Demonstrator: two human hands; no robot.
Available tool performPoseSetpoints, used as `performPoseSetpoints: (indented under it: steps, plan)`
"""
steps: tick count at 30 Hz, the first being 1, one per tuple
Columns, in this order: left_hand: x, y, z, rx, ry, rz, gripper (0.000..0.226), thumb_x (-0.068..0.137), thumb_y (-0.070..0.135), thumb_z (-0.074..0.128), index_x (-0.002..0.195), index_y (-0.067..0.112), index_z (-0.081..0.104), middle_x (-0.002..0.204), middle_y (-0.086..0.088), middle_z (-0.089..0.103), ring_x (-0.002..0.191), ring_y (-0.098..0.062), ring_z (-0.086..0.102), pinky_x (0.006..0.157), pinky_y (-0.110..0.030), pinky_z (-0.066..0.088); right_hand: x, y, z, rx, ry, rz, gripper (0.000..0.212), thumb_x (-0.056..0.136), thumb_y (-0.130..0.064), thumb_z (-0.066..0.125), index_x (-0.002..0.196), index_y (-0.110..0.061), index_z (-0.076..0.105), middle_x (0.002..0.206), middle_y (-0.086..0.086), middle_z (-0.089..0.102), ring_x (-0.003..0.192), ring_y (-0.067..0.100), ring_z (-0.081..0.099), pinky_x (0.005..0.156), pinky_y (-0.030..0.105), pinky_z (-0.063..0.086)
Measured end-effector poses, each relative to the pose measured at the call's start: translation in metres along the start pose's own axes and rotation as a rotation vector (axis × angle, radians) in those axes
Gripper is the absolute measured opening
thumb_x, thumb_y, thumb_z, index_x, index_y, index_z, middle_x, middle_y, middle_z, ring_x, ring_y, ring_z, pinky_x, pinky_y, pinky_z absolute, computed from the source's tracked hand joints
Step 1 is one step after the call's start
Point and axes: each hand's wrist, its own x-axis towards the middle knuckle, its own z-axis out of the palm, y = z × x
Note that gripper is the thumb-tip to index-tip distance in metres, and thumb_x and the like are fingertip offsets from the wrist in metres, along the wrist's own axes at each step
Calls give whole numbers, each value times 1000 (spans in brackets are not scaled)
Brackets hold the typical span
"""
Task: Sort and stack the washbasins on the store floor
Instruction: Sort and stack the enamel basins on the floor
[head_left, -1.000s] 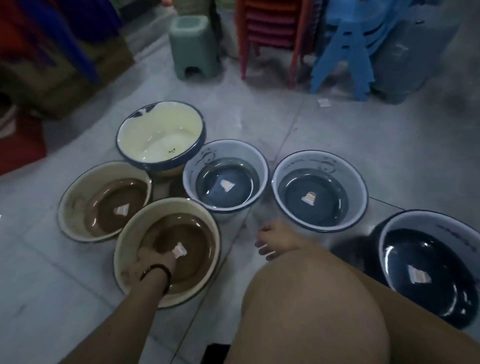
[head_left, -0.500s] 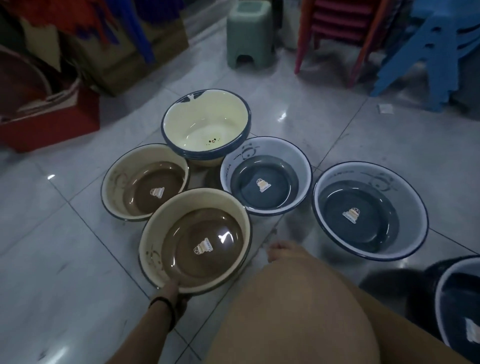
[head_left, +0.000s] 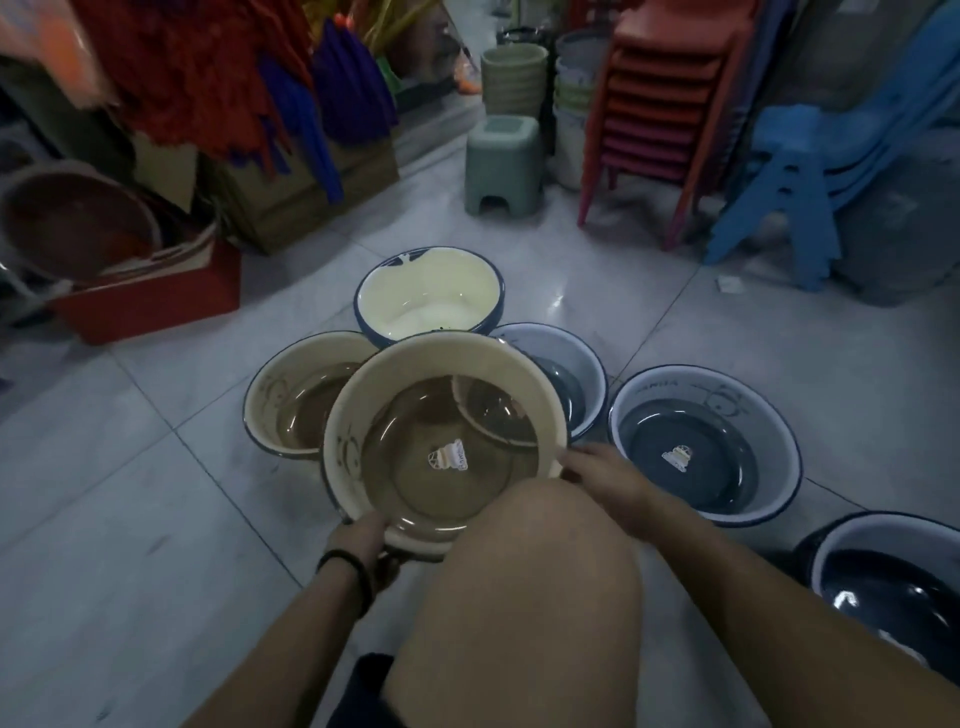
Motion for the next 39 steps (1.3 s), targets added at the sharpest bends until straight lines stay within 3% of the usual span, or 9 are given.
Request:
performPoseSetpoints:
  steps: [3, 9, 15, 20, 25, 31, 34, 36, 39]
  plan:
    - [-40, 45, 36, 52, -80, 99, 6, 94, 17, 59, 95, 11, 57, 78, -13, 63, 57, -25, 64, 37, -15, 39, -22, -18, -31, 113, 77, -45, 30, 96, -34, 72, 117, -14, 65, 98, 13, 76, 82, 30, 77, 71, 43, 64]
    - [-98, 104, 119, 150, -221, 247, 4, 98, 10, 56, 95, 8, 56, 61, -10, 58, 50, -23, 58, 31, -14, 39, -64, -16, -113, 216, 300, -85, 23, 101, -28, 66, 116, -11, 70, 97, 13, 69, 70, 30, 69, 67, 41, 57]
    - [-125, 147, 184, 571, -277, 325, 30, 103, 12, 53, 74, 3, 51, 34, -9, 51, 21, -18, 49, 25, -16, 36, -63, 23, -181, 440, 452, 36, 36, 104, -42, 59, 117, -10, 66, 94, 16, 67, 74, 34, 69, 65, 39, 56]
    - [-142, 167, 246, 795, -347, 355, 23, 98, 22, 64, 85, 2, 63, 44, -9, 58, 29, -18, 52, 39, -19, 39, -82, 22, -252, 514, 495, -15, 49, 94, -59, 68, 109, -12, 72, 95, 17, 74, 84, 37, 71, 74, 48, 64]
    - [-162, 135, 319, 832, -544, 438, 29, 92, 26, 73, 107, 1, 70, 65, -11, 66, 43, -21, 58, 44, -23, 45, -120, 50, -305, 335, 723, 39, 27, 84, -8, 71, 108, 3, 72, 92, 31, 75, 78, 45, 75, 71, 66, 64]
    - [-226, 35, 371, 865, -789, 225, 48, 80, 52, 81, 115, 29, 57, 107, -13, 62, 77, -36, 67, 64, -53, 59, -152, 73, -305, 795, 857, 18, 24, 85, 11, 63, 107, 2, 68, 78, 23, 72, 71, 38, 72, 55, 44, 62]
    - [-256, 3, 401, 685, -851, 260, 27, 92, 11, 70, 115, 14, 58, 105, -24, 70, 76, -44, 72, 70, -68, 59, -164, 75, -292, 819, 772, 26, 31, 79, 5, 76, 110, 5, 69, 80, 26, 74, 71, 41, 74, 64, 48, 63]
    - [-263, -7, 425, 543, -818, 269, 41, 85, -16, 57, 122, 3, 57, 102, -32, 72, 72, -47, 74, 61, -65, 60, -178, 80, -302, 806, 727, 62, 26, 85, -7, 78, 107, 4, 68, 84, 26, 73, 73, 42, 74, 67, 56, 64]
    - [-248, -21, 451, 589, -808, 210, 59, 79, -20, 51, 135, 0, 50, 114, -35, 69, 61, -42, 75, 48, -57, 58, -205, 102, -343, 785, 876, 88, 30, 83, -23, 81, 101, -2, 70, 91, 22, 74, 79, 41, 75, 76, 70, 61]
